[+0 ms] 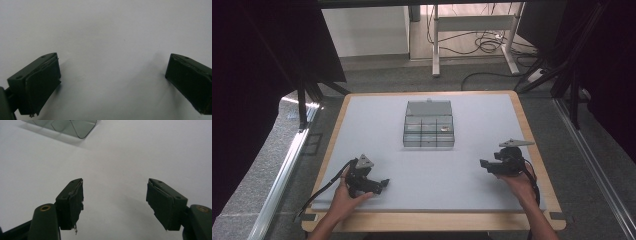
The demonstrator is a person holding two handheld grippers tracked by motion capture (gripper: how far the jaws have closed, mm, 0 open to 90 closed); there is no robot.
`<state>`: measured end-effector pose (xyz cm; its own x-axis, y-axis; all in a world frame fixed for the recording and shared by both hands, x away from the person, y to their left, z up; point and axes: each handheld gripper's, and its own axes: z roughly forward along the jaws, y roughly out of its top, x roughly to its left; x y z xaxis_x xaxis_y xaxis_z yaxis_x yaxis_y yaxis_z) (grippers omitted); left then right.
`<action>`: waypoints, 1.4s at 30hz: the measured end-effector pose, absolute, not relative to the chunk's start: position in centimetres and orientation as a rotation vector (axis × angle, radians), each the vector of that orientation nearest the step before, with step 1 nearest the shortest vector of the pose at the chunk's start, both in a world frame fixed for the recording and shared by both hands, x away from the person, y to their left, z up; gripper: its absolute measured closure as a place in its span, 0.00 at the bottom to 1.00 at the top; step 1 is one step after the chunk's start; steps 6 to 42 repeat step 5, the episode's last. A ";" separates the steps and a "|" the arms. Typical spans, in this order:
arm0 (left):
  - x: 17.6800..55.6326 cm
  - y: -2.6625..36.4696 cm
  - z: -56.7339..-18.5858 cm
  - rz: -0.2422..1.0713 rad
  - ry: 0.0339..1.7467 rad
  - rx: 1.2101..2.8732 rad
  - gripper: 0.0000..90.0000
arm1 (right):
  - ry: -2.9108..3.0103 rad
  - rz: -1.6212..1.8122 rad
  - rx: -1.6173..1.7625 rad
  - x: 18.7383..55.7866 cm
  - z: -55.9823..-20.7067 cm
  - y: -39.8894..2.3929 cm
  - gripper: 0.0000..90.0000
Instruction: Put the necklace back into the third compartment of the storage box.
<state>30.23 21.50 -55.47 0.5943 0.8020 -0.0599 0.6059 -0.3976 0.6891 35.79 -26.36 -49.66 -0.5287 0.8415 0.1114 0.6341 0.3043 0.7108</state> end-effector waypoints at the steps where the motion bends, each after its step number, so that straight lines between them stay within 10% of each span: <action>1: 30.2 21.5 -55.5 0.369 1.110 2.139 0.00 | 2.288 1.052 1.337 35.8 -49.7 -26.4 0.32; 42: 30.2 21.5 -55.5 0.369 1.111 2.138 0.00 | 2.288 1.061 1.320 36.0 -50.0 -26.4 0.29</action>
